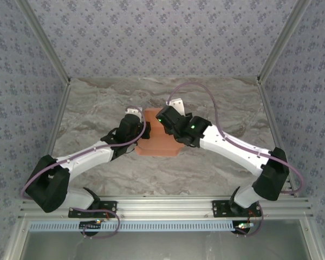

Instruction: Fold the paper box

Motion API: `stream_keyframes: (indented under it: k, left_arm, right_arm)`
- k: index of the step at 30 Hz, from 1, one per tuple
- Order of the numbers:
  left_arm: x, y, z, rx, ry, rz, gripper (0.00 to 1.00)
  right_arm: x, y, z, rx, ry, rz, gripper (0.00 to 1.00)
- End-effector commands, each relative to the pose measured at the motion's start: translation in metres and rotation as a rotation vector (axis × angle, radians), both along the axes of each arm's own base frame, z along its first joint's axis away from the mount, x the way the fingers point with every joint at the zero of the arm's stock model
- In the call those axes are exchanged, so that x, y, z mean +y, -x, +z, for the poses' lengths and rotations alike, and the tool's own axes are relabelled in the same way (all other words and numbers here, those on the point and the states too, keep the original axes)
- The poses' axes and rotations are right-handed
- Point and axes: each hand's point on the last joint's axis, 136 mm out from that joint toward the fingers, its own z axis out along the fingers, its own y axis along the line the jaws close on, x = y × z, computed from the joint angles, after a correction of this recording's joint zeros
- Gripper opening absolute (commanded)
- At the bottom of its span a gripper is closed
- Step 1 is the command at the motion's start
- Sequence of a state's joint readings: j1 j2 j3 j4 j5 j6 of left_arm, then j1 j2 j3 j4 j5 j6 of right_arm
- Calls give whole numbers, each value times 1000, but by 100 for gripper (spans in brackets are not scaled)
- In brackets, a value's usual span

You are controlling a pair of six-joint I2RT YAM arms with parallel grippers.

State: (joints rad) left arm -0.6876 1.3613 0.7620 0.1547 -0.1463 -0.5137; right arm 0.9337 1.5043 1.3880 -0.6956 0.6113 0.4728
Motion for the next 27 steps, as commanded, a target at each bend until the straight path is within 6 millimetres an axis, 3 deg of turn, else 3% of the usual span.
stream_keyframes:
  k: [1,4,12,16,22,24,25,27]
  left_arm:
    - [2,-2,2,-14,-17,4,0]
    - [3,-1,4,-17,-18,2,0]
    - [-2,-2,2,-54,-50,-35,1]
    - [-11,-4,-5,-104,-93,-77,1]
    - [-52,-3,-15,-236,-139,-242,3]
    - [-66,-2,-21,-250,-133,-288,3]
    - [-71,-3,-23,-258,-130,-303,3]
    - [-82,-3,-31,-267,-122,-330,4]
  right_arm:
    - [5,6,28,-28,-71,104,69]
    - [5,8,39,-5,-121,203,70]
    - [-23,-6,42,75,-292,253,70]
    - [-43,-11,33,147,-385,231,70]
    - [-76,-10,15,192,-430,147,70]
    - [-89,-11,6,214,-436,98,69]
    - [-93,-7,-13,257,-431,76,69]
    - [-98,-4,-29,289,-432,55,68]
